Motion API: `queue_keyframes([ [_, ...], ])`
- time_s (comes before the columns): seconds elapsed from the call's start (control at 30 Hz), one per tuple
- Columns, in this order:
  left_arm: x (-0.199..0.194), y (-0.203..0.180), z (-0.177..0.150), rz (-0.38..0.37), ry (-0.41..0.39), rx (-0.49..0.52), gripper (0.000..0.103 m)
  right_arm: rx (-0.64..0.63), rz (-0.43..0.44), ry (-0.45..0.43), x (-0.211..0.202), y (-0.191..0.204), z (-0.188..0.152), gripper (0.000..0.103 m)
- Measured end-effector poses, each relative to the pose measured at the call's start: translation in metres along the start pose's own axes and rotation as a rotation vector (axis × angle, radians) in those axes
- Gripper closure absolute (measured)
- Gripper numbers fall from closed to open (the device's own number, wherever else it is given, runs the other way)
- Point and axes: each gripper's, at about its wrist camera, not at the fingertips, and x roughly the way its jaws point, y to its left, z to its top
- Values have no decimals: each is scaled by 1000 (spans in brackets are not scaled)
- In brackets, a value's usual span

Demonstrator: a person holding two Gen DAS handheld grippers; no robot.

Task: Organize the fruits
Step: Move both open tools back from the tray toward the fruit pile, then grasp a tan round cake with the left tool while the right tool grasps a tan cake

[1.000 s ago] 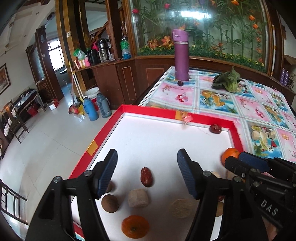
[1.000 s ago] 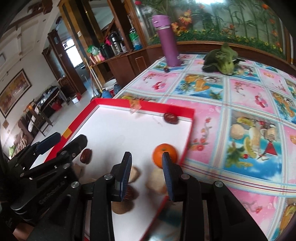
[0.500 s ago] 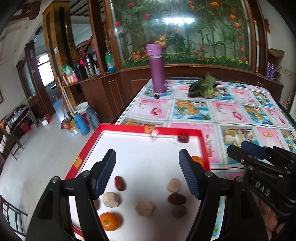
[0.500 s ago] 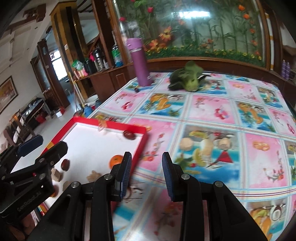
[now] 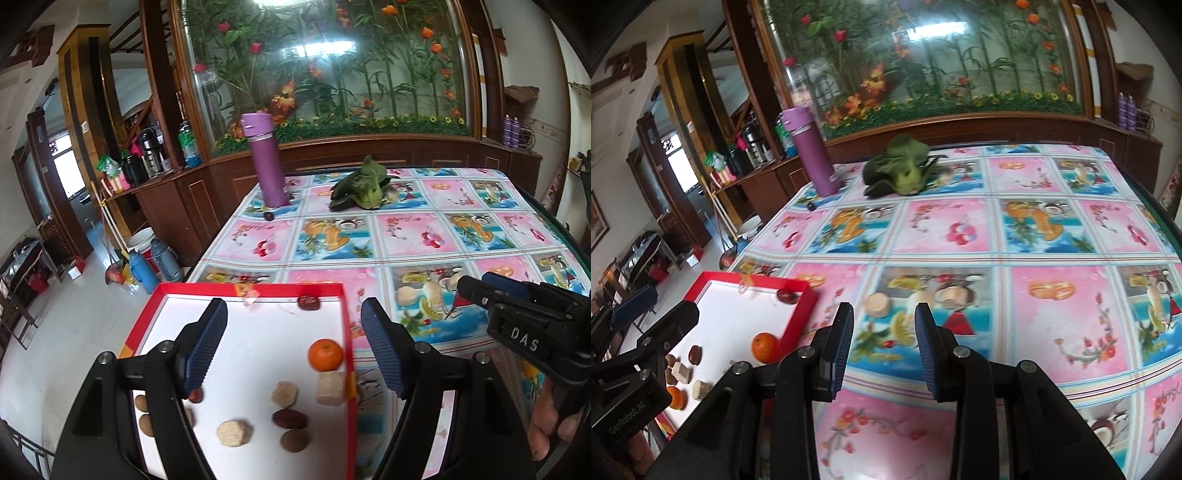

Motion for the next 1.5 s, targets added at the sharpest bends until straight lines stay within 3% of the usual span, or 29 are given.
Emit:
queue_keyframes([
  [0.27,16,-18,3,-28,25,32,27,13,-107,12,1,-52,5,69],
  [0.47,47,-25,6,-108,96,72,27,-21,-198,105,24,-84,4,69],
  [0.7,71,-36,16,-203,154,135,27,-75,-95,151,51,-53,16,69],
  [0.9,80,-52,16,-235,185,182,27,-161,-206,173,79,-28,17,68],
  [1.13,107,-76,16,-252,243,232,27,-150,-193,197,91,-38,11,68],
  [1.2,115,-80,15,-260,266,231,27,-150,-176,191,90,-39,11,78],
  [1.5,137,-92,15,-307,320,195,27,-115,-87,175,66,-58,19,78],
])
